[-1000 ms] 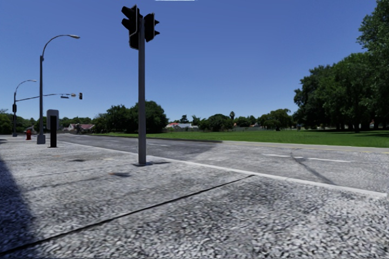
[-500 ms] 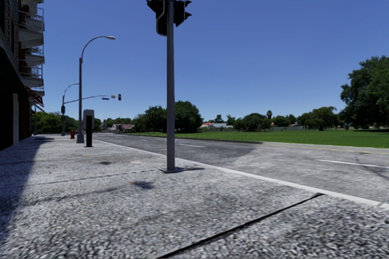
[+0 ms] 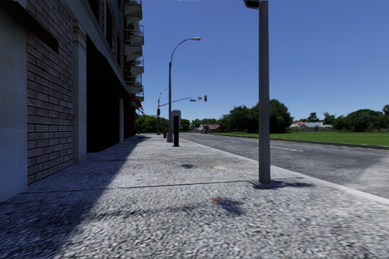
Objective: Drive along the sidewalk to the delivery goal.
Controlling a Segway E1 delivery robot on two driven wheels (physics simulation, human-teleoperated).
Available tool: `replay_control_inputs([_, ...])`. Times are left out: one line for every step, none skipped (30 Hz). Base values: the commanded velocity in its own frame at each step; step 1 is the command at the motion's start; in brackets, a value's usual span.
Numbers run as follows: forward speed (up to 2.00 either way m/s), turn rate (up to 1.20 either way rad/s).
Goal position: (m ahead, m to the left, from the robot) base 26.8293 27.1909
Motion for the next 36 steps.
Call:
replay_control_inputs([1.74,0.36])
replay_control_inputs([1.74,0.00])
replay_control_inputs([1.74,0.00])
replay_control_inputs([1.74,0.00])
replay_control_inputs([1.74,0.00])
replay_control_inputs([1.74,0.00])
replay_control_inputs([1.74,0.00])
replay_control_inputs([1.74,0.00])
replay_control_inputs([1.74,0.00])
replay_control_inputs([1.74,0.00])
replay_control_inputs([1.74,0.00])
replay_control_inputs([1.74,0.00])
replay_control_inputs([1.74,0.00])
replay_control_inputs([1.74,0.00])
replay_control_inputs([1.74,0.00])
replay_control_inputs([1.74,0.00])
replay_control_inputs([1.74,0.00])
replay_control_inputs([1.74,0.00])
replay_control_inputs([1.74,0.00])
replay_control_inputs([1.74,0.00])
replay_control_inputs([1.74,0.11])
replay_control_inputs([1.74,0.39])
replay_control_inputs([1.74,0.59])
replay_control_inputs([1.74,0.66])
replay_control_inputs([1.74,0.66])
replay_control_inputs([1.74,0.15])
replay_control_inputs([1.74,0.15])
replay_control_inputs([1.74,0.03])
replay_control_inputs([1.74,0.00])
replay_control_inputs([1.74,0.00])
replay_control_inputs([1.74,0.00])
replay_control_inputs([1.74,0.00])
replay_control_inputs([1.74,0.00])
replay_control_inputs([1.74,0.00])
replay_control_inputs([1.74,0.00])
replay_control_inputs([1.74,0.00])
